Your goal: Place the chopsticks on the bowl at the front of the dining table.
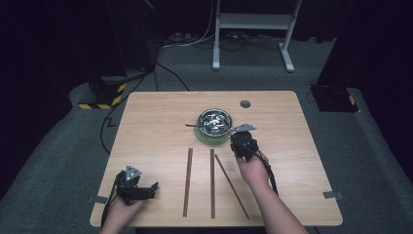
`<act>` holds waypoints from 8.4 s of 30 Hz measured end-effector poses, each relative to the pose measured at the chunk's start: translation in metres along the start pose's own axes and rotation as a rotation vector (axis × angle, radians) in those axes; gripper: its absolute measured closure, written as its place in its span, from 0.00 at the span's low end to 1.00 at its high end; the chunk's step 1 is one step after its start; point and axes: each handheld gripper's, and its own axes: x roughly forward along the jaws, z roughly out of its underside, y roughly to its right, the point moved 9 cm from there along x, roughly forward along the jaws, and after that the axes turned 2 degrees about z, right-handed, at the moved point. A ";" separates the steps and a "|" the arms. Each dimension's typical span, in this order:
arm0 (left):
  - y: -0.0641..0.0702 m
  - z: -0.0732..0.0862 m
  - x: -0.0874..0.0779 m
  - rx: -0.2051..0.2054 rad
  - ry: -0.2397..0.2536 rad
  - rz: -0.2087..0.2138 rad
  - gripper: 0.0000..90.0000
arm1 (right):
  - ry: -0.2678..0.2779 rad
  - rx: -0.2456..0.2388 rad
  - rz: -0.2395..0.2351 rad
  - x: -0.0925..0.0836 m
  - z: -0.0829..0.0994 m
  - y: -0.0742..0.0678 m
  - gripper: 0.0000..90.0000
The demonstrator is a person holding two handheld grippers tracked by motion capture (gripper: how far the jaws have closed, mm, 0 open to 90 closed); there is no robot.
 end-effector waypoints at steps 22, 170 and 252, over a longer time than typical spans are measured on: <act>0.000 0.000 0.000 -0.001 0.001 -0.001 0.00 | -0.009 -0.006 0.000 0.043 -0.042 -0.011 0.94; 0.004 0.000 0.000 0.025 -0.002 0.028 0.00 | -0.044 -0.071 -0.169 -0.020 0.105 -0.058 0.64; 0.003 0.000 0.000 0.027 0.000 0.030 0.00 | -0.111 -0.001 -0.097 -0.007 0.104 0.002 0.78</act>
